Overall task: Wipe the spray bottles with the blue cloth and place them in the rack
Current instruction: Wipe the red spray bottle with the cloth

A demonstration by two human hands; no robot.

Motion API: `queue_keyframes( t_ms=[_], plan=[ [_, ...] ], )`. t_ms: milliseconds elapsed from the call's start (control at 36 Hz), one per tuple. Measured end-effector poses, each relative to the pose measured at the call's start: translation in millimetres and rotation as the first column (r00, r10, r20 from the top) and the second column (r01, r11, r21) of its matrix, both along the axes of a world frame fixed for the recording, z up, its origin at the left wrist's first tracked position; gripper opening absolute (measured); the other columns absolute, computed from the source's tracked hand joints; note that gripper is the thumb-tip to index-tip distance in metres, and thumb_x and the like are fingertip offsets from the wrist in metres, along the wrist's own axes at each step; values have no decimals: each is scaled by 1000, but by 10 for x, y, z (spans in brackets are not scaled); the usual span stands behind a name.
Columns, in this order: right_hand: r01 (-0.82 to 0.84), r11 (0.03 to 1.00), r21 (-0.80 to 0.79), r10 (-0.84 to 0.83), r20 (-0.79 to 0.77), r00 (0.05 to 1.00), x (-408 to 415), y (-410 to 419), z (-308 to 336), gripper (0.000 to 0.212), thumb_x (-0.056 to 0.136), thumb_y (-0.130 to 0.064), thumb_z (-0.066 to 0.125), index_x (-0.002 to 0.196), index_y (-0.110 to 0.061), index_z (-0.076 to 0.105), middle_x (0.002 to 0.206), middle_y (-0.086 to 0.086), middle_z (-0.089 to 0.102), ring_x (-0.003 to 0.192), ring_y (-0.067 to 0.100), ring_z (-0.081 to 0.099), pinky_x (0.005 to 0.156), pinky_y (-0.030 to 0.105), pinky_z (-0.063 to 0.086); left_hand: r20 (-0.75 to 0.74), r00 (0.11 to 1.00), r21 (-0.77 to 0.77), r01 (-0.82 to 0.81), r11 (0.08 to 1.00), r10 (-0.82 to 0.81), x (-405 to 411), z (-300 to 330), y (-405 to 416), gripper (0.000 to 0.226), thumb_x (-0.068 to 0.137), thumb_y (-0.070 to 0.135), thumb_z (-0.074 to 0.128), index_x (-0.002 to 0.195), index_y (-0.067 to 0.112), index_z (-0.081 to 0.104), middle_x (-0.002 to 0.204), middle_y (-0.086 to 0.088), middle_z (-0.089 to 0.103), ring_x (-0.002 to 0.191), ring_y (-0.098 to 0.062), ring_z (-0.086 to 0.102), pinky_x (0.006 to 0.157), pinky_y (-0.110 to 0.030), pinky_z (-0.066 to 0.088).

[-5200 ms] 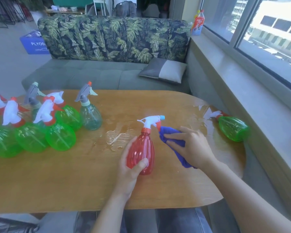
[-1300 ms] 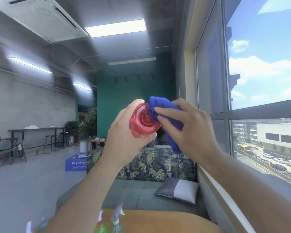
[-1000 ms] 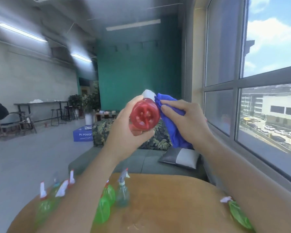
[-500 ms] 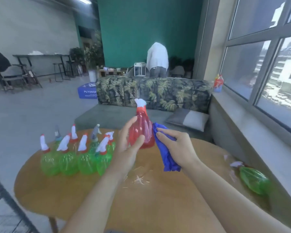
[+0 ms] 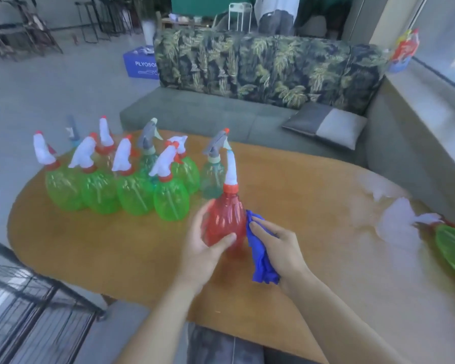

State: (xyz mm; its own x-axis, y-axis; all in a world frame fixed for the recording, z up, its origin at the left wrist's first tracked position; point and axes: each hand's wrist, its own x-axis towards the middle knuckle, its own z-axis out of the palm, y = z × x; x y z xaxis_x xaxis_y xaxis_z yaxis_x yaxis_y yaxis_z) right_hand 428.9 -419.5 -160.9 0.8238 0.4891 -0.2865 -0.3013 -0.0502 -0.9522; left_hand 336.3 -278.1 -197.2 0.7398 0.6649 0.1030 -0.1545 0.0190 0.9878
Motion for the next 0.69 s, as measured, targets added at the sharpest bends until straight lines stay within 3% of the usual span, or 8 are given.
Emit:
queue_keyframes(
  t_ms=[83, 250, 361, 472, 556, 639, 694],
  plan=[
    [23, 999, 31, -22, -21, 1000, 28, 87, -148, 14, 99, -25, 72, 109, -27, 81, 102, -6, 80, 82, 10, 72, 74, 25, 57, -21, 999, 29, -31, 999, 32, 36, -182, 41, 83, 78, 8, 88, 152, 25, 54, 152, 2, 62, 143, -21, 58, 122, -57, 45],
    [42, 996, 77, -39, -39, 998, 133, 276, -261, 18, 99, -24, 71, 116, -26, 79, 112, -14, 78, 101, 5, 73, 89, 24, 57, -55, 983, 191, -161, 968, 174, 103, -366, 149, 75, 84, 14, 93, 148, 29, 58, 150, 8, 62, 143, -22, 56, 119, -56, 45],
    [44, 995, 91, -40, -52, 998, 215, 409, -296, 19, 99, -24, 72, 117, -24, 79, 107, -10, 80, 90, 9, 73, 81, 27, 58, -43, 969, 258, -225, 940, 243, 172, -380, 201, 75, 85, 11, 91, 149, 32, 59, 148, 14, 58, 141, -16, 55, 117, -52, 47],
    [28, 993, 112, -21, -64, 998, 296, 535, -330, 20, 99, -22, 71, 118, -23, 78, 103, -14, 80, 89, 5, 74, 83, 27, 59, -34, 955, 294, -272, 916, 295, 229, -403, 231, 78, 90, 16, 89, 147, 53, 53, 137, 15, 51, 133, -14, 59, 119, -45, 48],
    [16, 989, 146, -6, -68, 998, 340, 639, -350, 21, 99, -20, 72, 119, -21, 79, 111, -11, 79, 100, 5, 74, 85, 20, 58, -24, 944, 307, -305, 901, 328, 243, -443, 243, 76, 91, 26, 87, 151, 54, 48, 134, 16, 50, 130, -8, 59, 116, -39, 49],
    [20, 988, 153, -10, -65, 998, 388, 737, -396, 21, 94, -28, 78, 115, -26, 81, 122, -6, 76, 128, 12, 63, 107, 35, 53, -28, 937, 297, -325, 898, 349, 244, -466, 239, 80, 92, 19, 88, 155, 45, 47, 133, 13, 52, 127, -6, 58, 112, -35, 49],
    [19, 991, 135, -11, -59, 998, 403, 788, -402, 21, 90, -34, 80, 110, -32, 82, 128, -1, 74, 135, 14, 58, 112, 42, 50, -32, 935, 275, -332, 902, 354, 232, -468, 242, 84, 90, 15, 89, 158, 37, 46, 134, 8, 57, 125, -9, 60, 110, -33, 50]
  ],
)
